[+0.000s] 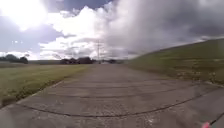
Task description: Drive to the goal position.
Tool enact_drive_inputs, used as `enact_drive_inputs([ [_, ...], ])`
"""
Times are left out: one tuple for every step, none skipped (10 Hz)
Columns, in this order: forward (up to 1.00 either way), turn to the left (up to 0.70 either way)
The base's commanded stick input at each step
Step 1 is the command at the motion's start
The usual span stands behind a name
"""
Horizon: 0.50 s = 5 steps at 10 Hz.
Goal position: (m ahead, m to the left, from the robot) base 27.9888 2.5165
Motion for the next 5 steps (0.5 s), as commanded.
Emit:
enact_drive_inputs([
  [0.7,0.0],
  [0.7,0.0],
  [0.7,0.0],
  [0.7,0.0],
  [0.7,0.0],
])
